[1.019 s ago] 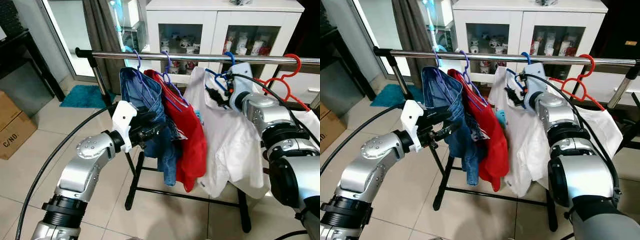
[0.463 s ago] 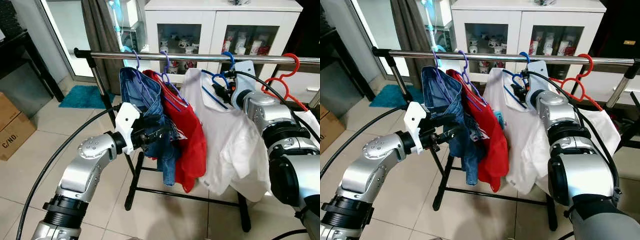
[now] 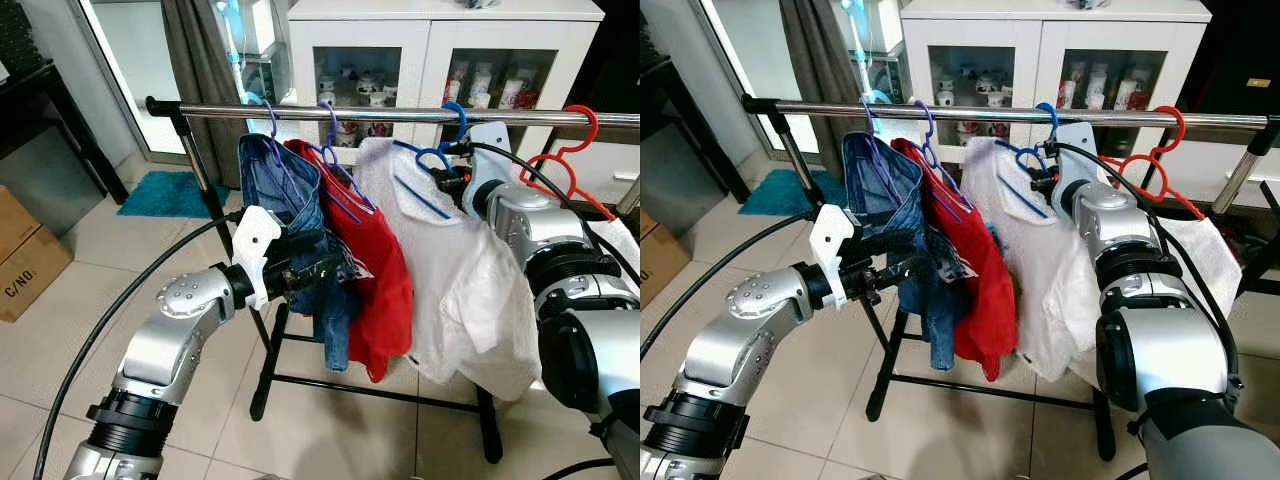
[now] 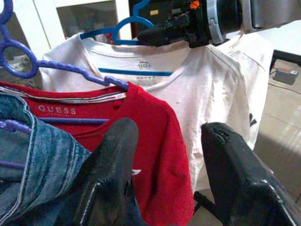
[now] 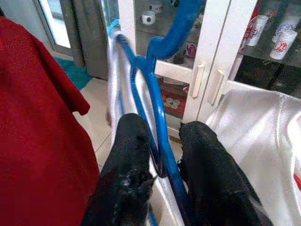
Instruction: Hang hanger
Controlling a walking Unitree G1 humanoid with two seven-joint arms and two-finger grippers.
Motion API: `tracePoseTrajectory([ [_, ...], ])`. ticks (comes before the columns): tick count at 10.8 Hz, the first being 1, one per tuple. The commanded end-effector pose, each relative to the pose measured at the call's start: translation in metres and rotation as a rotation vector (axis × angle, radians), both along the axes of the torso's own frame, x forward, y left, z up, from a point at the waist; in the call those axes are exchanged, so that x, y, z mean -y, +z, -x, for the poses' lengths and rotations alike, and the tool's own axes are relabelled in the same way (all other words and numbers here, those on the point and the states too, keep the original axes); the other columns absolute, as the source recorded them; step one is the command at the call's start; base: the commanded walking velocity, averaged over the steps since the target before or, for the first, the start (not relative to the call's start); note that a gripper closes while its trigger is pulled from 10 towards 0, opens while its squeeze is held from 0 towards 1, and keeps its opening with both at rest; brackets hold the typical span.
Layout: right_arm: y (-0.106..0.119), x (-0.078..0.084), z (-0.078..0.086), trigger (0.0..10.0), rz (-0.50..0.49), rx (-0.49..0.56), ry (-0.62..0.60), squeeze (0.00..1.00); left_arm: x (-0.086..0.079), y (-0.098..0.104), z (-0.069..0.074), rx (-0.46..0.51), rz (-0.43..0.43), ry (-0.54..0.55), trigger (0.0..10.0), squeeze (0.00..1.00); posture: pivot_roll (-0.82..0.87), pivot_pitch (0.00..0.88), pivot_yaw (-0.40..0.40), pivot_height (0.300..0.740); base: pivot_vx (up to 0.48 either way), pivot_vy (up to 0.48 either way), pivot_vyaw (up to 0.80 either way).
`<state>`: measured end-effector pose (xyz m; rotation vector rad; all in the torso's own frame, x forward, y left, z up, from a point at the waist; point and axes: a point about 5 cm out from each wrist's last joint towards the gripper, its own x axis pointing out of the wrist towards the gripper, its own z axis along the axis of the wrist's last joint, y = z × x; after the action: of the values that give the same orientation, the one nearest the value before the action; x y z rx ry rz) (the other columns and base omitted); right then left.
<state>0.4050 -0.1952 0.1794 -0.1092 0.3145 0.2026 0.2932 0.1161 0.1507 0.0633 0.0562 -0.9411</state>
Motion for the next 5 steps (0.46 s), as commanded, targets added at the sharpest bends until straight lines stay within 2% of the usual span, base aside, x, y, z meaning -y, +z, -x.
tracePoseTrajectory([
  [1,0.0033,-0.0018,-0.0012,0.0,-0.008,-0.003,0.007,0.00,0.0001,0.0027,-0.0011,0.008,0.000,-0.007,10.0,0.00,-0.14,0.000,0.100,0.740,0.000,0.000,0.00],
  [5,0.0065,-0.0007,-0.0019,0.0,-0.043,0.029,-0.018,0.00,0.0001,0.0024,-0.0008,0.006,0.001,-0.004,10.0,0.00,-0.14,0.000,0.096,0.740,0.000,0.000,0.00],
])
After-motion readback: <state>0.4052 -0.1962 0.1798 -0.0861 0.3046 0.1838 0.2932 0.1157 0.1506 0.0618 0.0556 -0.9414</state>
